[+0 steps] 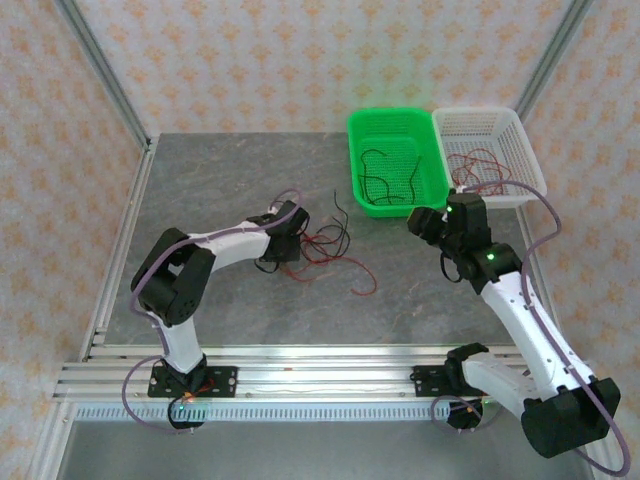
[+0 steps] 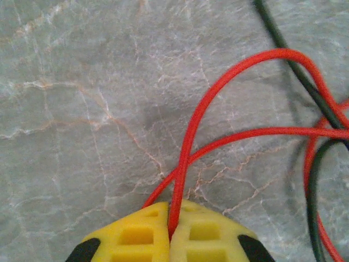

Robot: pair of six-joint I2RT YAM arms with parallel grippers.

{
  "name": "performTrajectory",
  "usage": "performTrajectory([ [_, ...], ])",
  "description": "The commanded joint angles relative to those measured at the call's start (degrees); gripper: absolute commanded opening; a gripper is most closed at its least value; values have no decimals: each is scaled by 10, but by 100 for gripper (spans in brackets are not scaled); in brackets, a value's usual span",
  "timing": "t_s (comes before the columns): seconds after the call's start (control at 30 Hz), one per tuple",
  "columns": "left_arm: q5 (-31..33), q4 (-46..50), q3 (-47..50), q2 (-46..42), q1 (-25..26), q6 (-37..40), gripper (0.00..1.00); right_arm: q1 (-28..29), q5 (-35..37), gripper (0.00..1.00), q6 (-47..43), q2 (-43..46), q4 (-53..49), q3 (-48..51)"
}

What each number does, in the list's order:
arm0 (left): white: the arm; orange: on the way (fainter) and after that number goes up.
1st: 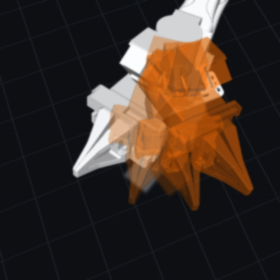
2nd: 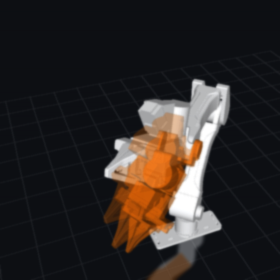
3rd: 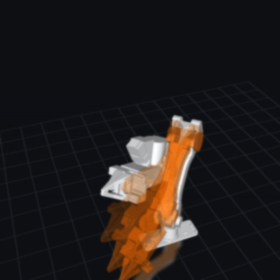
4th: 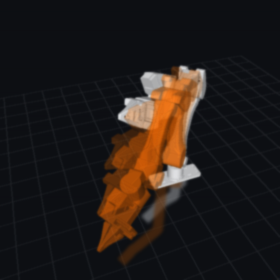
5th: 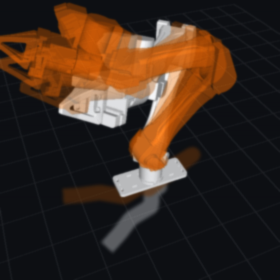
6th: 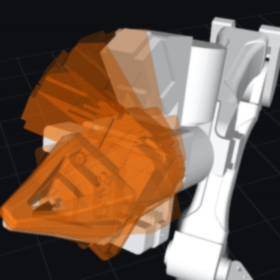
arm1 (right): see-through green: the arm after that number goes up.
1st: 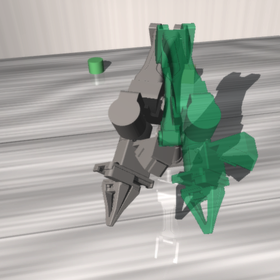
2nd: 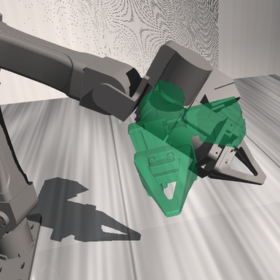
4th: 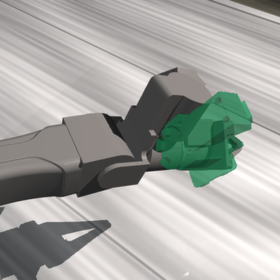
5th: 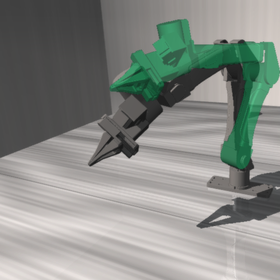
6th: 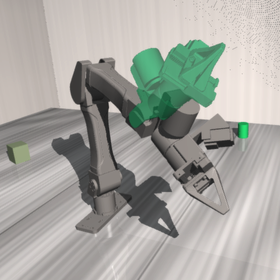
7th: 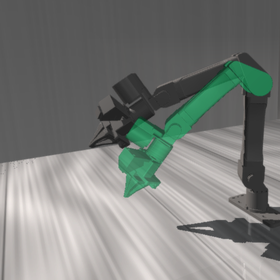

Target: Untangle the cables

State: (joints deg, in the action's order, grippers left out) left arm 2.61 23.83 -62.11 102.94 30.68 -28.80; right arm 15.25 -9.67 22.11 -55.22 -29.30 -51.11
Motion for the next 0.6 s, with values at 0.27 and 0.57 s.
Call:
performTrajectory([
  [0.27,41,86,-117,-144,56,2,0,5,-269,66,-2,5,192,87],
  [0.57,15,111,-203,-177,92,9,0,48,-358,69,-23,-50,323,94],
])
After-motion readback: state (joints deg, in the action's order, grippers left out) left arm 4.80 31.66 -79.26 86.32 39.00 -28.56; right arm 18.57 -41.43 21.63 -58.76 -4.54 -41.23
